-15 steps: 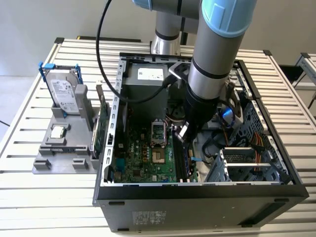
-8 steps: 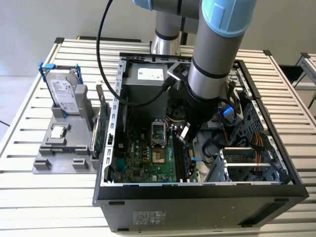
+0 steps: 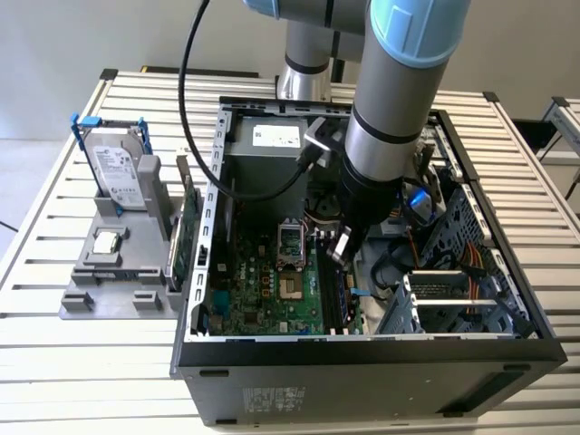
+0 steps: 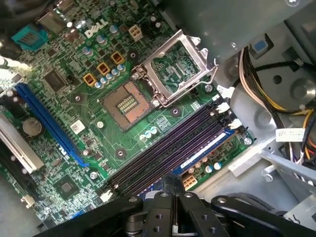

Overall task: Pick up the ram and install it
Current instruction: 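Press down the ram until it locks into place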

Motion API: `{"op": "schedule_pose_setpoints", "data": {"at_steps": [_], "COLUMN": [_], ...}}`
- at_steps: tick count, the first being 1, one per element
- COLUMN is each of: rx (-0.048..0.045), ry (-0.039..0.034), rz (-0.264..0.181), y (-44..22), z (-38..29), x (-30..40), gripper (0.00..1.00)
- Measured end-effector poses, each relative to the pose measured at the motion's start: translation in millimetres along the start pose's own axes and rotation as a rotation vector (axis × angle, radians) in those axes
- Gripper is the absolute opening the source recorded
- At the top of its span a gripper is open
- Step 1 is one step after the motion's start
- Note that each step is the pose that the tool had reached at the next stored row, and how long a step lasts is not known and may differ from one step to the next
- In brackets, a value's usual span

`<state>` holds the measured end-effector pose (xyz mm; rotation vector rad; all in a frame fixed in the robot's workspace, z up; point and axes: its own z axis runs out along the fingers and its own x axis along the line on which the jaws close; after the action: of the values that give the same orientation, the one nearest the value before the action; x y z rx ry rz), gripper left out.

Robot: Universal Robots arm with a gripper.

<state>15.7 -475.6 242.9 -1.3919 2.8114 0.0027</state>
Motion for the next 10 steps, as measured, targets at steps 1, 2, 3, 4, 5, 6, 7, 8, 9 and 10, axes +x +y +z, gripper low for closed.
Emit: {"op": "schedule_pose_setpoints", "data": {"at_steps": [1, 2, 3, 4, 5, 6, 7, 8, 9, 10], "rx": [-0.0001, -0.0001, -0.0002, -0.0003, -0.0003, -0.0004, -0.0004, -0.0005, -0.0005, -0.0006], "ry": [-0.0001, -0.0001, 0.0, 0.0, -0.0001, -0.0001, -0.0001, -0.0001, -0.0001, -0.0001], "rz": [-0.012, -0.024, -0.035, -0.047, -0.06, -0.072, -0.083, -0.096, -0.109, -0.122], "y": [0.1, 0.1, 0.1, 0.1, 0.2, 0.2, 0.2, 0.2, 0.2, 0.2], "z": [0.0, 0.0, 0.0, 0.0, 0.0, 0.0, 0.0, 0.0, 0.0, 0.0], "x": [-0.1, -0.1, -0.1, -0.1, -0.2, -0.2, -0.2, -0.2, -0.2, -0.2], "gripper": [0.0, 0.0, 0.0, 0.0, 0.0, 0.0, 0.0, 0.0, 0.0, 0.0]}}
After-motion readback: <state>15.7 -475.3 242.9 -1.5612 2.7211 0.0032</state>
